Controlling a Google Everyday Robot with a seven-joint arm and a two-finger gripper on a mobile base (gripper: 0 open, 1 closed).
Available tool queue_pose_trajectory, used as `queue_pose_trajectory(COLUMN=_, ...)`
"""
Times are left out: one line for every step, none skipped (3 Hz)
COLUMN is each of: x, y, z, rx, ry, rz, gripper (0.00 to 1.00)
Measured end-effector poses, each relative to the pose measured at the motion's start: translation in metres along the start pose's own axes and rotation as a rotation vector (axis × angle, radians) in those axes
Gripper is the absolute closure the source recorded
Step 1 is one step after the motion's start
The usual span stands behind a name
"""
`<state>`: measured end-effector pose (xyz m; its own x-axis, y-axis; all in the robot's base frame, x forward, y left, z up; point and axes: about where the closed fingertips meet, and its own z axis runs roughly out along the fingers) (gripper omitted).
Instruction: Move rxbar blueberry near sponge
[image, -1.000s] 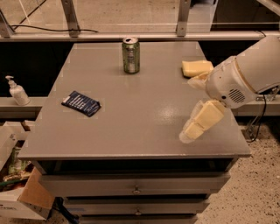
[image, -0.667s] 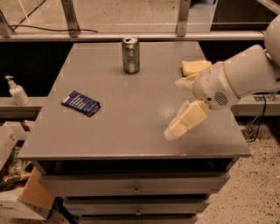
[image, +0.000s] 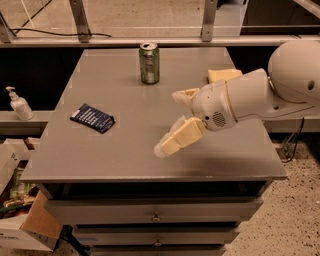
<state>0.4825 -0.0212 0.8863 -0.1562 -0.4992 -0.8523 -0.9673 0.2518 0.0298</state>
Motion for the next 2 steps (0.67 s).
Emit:
queue_pose_trajectory(x=-0.018, y=0.010, z=0.024, rx=-0.034, ry=-0.068, rz=-0.022, gripper=0.00)
queue_pose_trajectory(x=-0.036, y=0.024, z=0.046, rx=-0.074, ry=-0.136, rz=-0.037, gripper=0.00)
